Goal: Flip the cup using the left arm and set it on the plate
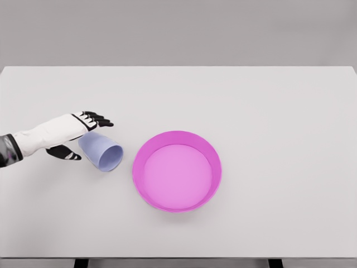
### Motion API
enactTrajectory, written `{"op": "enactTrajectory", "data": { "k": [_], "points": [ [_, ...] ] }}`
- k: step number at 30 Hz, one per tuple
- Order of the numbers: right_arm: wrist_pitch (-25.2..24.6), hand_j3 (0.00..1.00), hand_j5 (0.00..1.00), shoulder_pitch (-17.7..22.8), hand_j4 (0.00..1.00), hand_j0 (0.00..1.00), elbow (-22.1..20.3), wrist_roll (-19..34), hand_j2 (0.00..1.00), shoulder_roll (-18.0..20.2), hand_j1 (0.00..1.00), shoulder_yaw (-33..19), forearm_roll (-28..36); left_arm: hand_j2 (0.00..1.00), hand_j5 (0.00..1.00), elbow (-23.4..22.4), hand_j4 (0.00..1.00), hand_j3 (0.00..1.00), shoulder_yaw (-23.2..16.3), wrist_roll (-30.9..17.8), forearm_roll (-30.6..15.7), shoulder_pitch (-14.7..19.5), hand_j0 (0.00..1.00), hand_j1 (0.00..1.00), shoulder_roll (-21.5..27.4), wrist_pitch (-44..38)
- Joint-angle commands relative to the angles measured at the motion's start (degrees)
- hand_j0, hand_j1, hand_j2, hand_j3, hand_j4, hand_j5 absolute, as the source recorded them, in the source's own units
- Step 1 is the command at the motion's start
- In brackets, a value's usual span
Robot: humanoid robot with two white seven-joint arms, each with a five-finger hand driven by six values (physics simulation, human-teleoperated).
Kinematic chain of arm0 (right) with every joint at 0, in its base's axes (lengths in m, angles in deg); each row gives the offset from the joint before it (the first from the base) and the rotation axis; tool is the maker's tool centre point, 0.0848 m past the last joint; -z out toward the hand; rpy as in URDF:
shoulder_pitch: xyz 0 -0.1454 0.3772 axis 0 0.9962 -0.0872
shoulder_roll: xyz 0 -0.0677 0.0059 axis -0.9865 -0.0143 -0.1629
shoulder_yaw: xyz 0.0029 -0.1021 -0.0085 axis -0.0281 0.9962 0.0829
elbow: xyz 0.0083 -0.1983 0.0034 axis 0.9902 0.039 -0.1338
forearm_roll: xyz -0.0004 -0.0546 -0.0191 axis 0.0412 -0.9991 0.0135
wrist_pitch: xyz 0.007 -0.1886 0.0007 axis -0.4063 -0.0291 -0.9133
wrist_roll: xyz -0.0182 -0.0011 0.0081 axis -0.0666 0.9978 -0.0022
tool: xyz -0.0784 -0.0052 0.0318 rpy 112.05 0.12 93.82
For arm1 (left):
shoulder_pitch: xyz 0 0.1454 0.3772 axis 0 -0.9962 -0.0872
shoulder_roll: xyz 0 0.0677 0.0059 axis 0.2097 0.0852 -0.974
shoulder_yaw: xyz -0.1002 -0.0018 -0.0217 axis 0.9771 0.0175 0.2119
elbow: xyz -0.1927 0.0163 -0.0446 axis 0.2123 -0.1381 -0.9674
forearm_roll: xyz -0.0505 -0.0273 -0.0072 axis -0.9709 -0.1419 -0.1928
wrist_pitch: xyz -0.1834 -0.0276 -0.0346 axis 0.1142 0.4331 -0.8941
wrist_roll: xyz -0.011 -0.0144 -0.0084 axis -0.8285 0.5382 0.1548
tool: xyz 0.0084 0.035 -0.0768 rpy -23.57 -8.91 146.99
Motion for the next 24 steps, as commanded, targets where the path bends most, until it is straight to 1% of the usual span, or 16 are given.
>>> {"op": "enactTrajectory", "data": {
  "k": [1, 9, 24],
  "points": [
    [0.0, 1.0, 1.0, 0.0, 1.0, 1.0, 0.01, 0.01, 1.0, 0.0, 1.0, 0.0, 0.0, 1.0, 1.0, -0.15, 1.0, 1.0, -0.1, 0.03, -0.28, 0.0, 1.0, 1.0, -0.52, -0.09],
    [0.0, 1.0, 1.0, 0.0, 1.0, 1.0, 0.01, 0.01, 1.0, 0.0, 1.0, 0.0, 0.0, 1.0, 1.0, 0.2, 1.0, 1.0, -1.41, 0.03, -0.28, 0.09, 1.0, 1.0, -0.6, 0.0],
    [0.0, 1.0, 1.0, 0.0, 1.0, 1.0, 0.01, 0.01, 1.0, 0.0, 1.0, 0.0, 0.0, 1.0, 1.0, 0.2, 1.0, 1.0, -1.59, 0.03, -0.28, 0.09, 1.0, 1.0, -2.18, -0.09]
  ]
}}
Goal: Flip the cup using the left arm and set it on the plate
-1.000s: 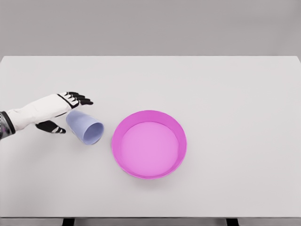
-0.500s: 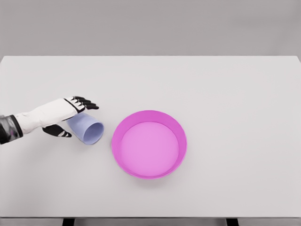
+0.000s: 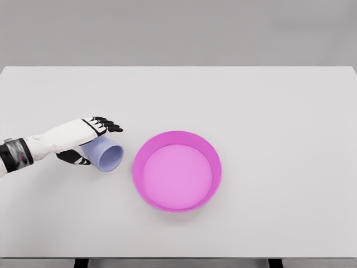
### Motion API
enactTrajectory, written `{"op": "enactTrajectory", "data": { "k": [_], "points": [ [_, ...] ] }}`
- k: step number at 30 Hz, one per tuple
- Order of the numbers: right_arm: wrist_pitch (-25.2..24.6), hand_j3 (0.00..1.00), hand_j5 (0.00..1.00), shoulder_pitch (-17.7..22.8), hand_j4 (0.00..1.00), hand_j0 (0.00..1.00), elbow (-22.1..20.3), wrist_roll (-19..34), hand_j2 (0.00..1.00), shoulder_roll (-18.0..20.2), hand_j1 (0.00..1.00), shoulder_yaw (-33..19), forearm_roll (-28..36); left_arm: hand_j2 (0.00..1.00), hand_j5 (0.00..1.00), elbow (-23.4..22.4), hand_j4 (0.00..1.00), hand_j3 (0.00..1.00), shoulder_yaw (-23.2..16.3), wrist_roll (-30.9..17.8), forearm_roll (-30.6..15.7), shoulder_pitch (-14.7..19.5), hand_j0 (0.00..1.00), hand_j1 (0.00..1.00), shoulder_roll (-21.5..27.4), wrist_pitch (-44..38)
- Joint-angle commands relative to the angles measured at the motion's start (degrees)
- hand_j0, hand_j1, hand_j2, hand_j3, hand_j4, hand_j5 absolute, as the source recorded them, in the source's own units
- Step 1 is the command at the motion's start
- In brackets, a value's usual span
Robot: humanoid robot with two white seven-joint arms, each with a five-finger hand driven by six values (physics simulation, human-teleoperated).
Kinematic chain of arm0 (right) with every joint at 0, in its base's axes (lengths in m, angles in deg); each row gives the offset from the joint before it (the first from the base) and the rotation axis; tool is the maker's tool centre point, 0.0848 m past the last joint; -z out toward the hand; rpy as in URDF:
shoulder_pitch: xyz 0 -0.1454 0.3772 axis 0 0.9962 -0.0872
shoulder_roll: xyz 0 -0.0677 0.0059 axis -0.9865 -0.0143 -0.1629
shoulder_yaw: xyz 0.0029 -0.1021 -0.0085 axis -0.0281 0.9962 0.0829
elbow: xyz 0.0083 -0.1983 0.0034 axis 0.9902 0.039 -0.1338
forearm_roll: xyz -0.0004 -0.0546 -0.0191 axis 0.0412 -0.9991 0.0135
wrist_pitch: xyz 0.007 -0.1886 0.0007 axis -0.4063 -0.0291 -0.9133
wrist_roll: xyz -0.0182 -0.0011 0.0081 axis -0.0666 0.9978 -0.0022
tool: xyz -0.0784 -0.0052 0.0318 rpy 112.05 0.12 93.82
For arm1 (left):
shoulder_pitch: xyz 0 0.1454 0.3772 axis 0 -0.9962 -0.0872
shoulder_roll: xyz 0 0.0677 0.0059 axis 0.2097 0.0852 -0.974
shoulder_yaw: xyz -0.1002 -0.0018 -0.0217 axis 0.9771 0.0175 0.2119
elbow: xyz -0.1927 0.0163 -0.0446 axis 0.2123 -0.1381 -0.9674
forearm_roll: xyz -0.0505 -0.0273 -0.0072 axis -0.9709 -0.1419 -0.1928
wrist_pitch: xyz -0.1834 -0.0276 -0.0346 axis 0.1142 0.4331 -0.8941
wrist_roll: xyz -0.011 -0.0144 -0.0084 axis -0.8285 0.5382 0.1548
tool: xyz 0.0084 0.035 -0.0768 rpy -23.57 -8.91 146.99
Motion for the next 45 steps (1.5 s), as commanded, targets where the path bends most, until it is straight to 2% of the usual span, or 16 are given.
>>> {"op": "enactTrajectory", "data": {
  "k": [1, 28, 31, 34, 35, 39, 45],
  "points": [
    [0.0, 1.0, 1.0, 0.0, 1.0, 1.0, 0.01, 0.01, 1.0, 0.0, 1.0, 0.0, 0.0, 1.0, 1.0, -0.01, 1.0, 1.0, 0.04, 0.03, -0.3, 0.0, 1.0, 1.0, -0.07, -0.03],
    [0.0, 1.0, 1.0, 0.0, 1.0, 1.0, 0.01, 0.01, 1.0, 0.0, 1.0, 0.0, 0.0, 1.0, 1.0, 0.26, 1.0, 1.0, -1.45, -0.85, -0.3, 0.44, 1.0, 1.0, -0.25, -0.03],
    [0.0, 1.0, 1.0, 0.0, 1.0, 1.0, 0.01, 0.01, 1.0, 0.0, 1.0, 0.0, 0.0, 0.93, 0.93, 0.96, 0.93, 0.93, -1.45, -0.85, -0.3, 0.44, 0.93, 0.93, -0.25, -0.03],
    [0.0, 1.0, 1.0, 0.0, 1.0, 1.0, 0.01, 0.01, 1.0, 0.0, 1.0, 0.0, 0.0, 0.76, 0.76, 1.84, 0.76, 0.76, -1.63, -0.94, -0.3, 0.44, 0.76, 0.76, -0.16, -0.03],
    [0.0, 1.0, 1.0, 0.0, 1.0, 1.0, 0.01, 0.01, 1.0, 0.0, 1.0, 0.0, 0.0, 0.76, 0.76, 1.93, 0.76, 0.76, -1.72, -1.11, -0.3, 0.44, 0.76, 0.76, -0.16, -0.03],
    [0.0, 1.0, 1.0, 0.0, 1.0, 1.0, 0.01, 0.01, 1.0, 0.0, 1.0, 0.0, 0.0, 0.65, 0.65, 2.8, 0.65, 0.65, -1.72, -1.29, -0.3, 0.44, 0.65, 0.65, 0.01, -0.03],
    [0.0, 1.0, 1.0, 0.0, 1.0, 1.0, 0.01, 0.01, 1.0, 0.0, 1.0, 0.0, 0.0, 0.64, 0.64, 2.63, 0.64, 0.64, -1.54, -1.2, -0.82, 0.88, 0.64, 0.64, 0.37, 0.14]
  ]
}}
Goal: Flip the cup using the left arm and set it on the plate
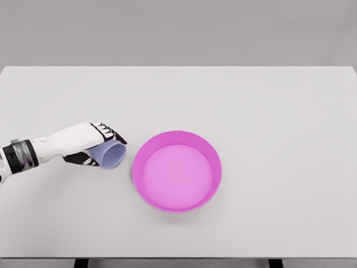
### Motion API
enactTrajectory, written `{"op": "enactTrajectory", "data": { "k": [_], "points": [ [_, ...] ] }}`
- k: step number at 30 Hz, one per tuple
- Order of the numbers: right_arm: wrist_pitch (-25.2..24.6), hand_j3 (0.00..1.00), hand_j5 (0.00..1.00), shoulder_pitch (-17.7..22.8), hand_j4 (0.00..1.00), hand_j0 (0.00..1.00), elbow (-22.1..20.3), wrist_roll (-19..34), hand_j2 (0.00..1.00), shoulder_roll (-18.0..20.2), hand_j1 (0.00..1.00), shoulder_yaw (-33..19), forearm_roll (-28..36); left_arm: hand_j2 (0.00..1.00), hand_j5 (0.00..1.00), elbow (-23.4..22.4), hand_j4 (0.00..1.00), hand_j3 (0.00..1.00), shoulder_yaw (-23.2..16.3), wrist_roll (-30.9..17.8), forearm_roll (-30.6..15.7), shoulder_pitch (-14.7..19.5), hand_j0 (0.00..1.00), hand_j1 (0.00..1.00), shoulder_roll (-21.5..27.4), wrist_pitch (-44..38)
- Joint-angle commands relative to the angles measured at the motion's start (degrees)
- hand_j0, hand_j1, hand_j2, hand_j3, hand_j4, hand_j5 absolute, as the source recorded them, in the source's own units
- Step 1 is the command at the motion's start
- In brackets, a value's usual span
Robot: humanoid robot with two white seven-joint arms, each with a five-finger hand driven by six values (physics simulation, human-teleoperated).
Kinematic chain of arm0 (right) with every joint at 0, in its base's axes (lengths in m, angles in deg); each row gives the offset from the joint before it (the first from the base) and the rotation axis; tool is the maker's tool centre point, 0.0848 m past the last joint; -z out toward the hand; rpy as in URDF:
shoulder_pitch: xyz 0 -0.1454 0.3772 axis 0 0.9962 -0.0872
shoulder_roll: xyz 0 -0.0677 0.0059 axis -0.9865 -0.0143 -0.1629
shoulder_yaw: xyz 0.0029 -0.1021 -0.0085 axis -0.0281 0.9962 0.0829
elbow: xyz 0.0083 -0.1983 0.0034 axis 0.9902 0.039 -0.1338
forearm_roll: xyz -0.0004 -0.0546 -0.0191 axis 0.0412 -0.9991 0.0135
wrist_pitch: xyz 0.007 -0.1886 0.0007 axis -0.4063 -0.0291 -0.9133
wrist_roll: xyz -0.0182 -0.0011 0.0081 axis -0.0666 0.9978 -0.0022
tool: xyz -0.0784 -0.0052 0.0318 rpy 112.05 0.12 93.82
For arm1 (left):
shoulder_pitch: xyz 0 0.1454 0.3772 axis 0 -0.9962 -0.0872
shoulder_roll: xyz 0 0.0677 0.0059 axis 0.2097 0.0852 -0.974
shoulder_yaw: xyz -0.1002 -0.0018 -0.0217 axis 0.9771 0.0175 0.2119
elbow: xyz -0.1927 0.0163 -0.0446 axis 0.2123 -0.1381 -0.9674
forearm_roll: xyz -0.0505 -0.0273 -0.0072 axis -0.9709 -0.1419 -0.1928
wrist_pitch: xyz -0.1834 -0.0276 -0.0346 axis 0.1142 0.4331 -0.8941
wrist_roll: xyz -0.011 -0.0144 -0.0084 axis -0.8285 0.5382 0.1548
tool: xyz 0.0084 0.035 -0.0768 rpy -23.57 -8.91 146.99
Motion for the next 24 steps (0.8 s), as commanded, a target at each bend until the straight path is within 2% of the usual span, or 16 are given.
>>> {"op": "enactTrajectory", "data": {
  "k": [1, 4, 9, 20, 24],
  "points": [
    [0.0, 1.0, 1.0, 0.0, 1.0, 1.0, 0.01, 0.01, 1.0, 0.0, 1.0, 0.0, 0.0, 0.64, 0.64, 0.01, 0.64, 0.64, 0.2, 0.05, -0.56, 0.0, 0.64, 0.64, 0.13, -0.04],
    [0.0, 1.0, 1.0, 0.0, 1.0, 1.0, 0.01, 0.01, 1.0, 0.0, 1.0, 0.0, 0.0, 0.64, 0.64, -0.25, 0.64, 0.64, 0.2, 0.05, -1.88, 0.0, 0.64, 0.64, -0.22, -0.04],
    [0.0, 1.0, 1.0, 0.0, 1.0, 1.0, 0.01, 0.01, 1.0, 0.0, 1.0, 0.0, 0.0, 0.64, 0.64, 0.1, 0.64, 0.64, 0.46, 0.14, -7.68, 0.0, 0.64, 0.64, -0.22, 0.05],
    [0.0, 1.0, 1.0, 0.0, 1.0, 1.0, 0.01, 0.01, 1.0, 0.0, 1.0, 0.0, 0.0, 0.65, 0.65, 2.03, 0.65, 0.65, 0.46, 0.14, -27.54, 0.0, 0.65, 0.65, -0.4, 0.4],
    [0.0, 1.0, 1.0, 0.0, 1.0, 1.0, 0.01, 0.01, 1.0, 0.0, 1.0, 0.0, 0.0, 0.65, 0.65, 2.03, 0.65, 0.65, 0.37, 0.14, -31.94, -0.09, 0.65, 0.65, -0.48, 0.31]
  ]
}}
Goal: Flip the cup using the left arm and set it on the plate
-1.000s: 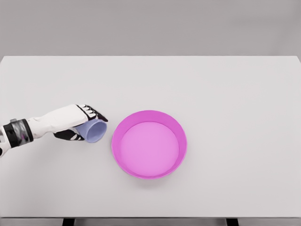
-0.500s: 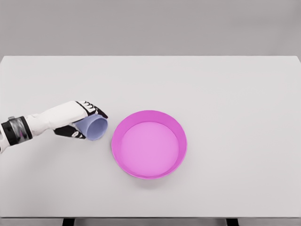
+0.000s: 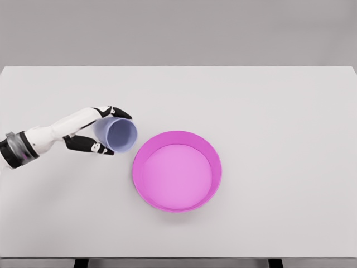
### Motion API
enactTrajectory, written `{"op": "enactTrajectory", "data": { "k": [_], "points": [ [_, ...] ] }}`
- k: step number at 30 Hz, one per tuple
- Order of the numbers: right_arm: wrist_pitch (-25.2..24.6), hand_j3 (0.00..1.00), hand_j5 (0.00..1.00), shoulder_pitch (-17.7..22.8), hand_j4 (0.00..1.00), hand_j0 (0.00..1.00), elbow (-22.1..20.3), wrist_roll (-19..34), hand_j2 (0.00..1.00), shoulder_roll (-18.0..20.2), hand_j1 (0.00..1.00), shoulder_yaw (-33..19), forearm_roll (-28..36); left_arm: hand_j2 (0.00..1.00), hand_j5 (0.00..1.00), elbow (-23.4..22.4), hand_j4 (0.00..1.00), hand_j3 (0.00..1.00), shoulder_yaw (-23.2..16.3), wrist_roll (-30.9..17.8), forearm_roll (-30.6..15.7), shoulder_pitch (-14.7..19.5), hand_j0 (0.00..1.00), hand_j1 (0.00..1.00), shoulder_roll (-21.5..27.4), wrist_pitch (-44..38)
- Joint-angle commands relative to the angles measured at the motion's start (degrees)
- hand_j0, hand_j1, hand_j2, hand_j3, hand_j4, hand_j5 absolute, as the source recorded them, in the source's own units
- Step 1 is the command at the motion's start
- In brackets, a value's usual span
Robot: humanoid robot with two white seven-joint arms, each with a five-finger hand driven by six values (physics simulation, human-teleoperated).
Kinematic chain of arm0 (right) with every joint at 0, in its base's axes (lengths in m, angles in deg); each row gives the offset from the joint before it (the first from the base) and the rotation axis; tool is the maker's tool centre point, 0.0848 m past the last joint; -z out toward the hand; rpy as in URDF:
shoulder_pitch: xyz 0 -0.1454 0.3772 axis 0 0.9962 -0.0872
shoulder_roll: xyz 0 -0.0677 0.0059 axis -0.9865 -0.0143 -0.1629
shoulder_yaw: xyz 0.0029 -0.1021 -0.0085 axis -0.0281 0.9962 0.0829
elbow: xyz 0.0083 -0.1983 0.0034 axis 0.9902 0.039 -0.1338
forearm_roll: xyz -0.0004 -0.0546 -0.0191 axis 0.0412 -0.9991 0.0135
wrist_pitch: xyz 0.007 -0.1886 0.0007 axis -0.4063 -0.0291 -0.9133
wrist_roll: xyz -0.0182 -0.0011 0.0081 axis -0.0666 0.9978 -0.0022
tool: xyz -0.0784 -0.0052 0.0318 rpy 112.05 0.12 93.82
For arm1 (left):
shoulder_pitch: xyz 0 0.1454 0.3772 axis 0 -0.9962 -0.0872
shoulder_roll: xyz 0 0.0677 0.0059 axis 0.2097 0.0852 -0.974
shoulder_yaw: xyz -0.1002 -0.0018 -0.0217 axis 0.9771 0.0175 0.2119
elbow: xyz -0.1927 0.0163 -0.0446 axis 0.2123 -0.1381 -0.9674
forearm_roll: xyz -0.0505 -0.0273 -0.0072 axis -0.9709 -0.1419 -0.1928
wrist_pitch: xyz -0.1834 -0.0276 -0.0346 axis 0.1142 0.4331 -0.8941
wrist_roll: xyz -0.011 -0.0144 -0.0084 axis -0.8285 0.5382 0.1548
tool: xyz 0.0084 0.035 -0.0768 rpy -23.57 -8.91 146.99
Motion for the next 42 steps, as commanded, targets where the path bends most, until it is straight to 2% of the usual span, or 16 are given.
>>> {"op": "enactTrajectory", "data": {
  "k": [1, 7, 15, 22, 26, 31, 37, 42],
  "points": [
    [0.0, 1.0, 1.0, 0.0, 1.0, 1.0, 0.01, 0.01, 1.0, 0.0, 1.0, 0.0, -0.01, 0.65, 0.65, 0.21, 0.65, 0.65, -0.02, 0.03, -4.23, 0.0, 0.65, 0.65, -0.5, -0.07],
    [0.0, 1.0, 1.0, 0.0, 1.0, 1.0, 0.01, 0.01, 1.0, 0.0, 1.0, 0.0, -0.01, 0.65, 0.65, 1.61, 0.65, 0.65, -0.11, 0.03, -11.7, -0.53, 0.65, 0.65, -0.85, -0.25],
    [0.0, 1.0, 1.0, 0.0, 1.0, 1.0, 0.01, 0.01, 1.0, 0.0, 1.0, 0.0, -0.01, 0.65, 0.65, 6.27, 0.65, 0.65, -0.19, 0.03, -19.61, -2.9, 0.65, 0.65, -2.08, 0.01],
    [0.0, 1.0, 1.0, 0.0, 1.0, 1.0, 0.01, 0.01, 1.0, 0.0, 1.0, 0.0, -0.01, 0.65, 0.65, 7.41, 0.65, 0.65, -0.19, 0.03, -25.32, -4.48, 0.65, 0.65, -2.7, -0.16],
    [0.0, 1.0, 1.0, 0.0, 1.0, 1.0, 0.01, 0.01, 1.0, 0.0, 1.0, 0.0, -0.01, 0.65, 0.65, 8.56, 0.65, 0.65, -0.28, 0.03, -26.64, -5.54, 0.65, 0.65, -2.87, -0.34],
    [0.0, 1.0, 1.0, 0.0, 1.0, 1.0, 0.01, 0.01, 1.0, 0.0, 1.0, 0.0, -0.01, 0.65, 0.65, 8.65, 0.65, 0.65, -0.54, 0.03, -27.87, -6.77, 0.65, 0.65, -6.04, -0.43],
    [0.0, 1.0, 1.0, 0.0, 1.0, 1.0, 0.01, -0.08, 1.0, 0.0, 1.0, 0.0, -0.01, 0.65, 0.65, 8.73, 0.65, 0.65, -0.81, 0.03, -28.14, -7.12, 0.65, 0.65, -8.85, -0.43],
    [0.0, 1.0, 1.0, 0.0, 1.0, 1.0, 0.01, 0.01, 1.0, 0.0, 1.0, 0.0, -0.01, 0.65, 0.65, 8.65, 0.65, 0.65, -2.13, 0.03, -30.24, -7.3, 0.65, 0.65, -10.52, -0.51]
  ]
}}
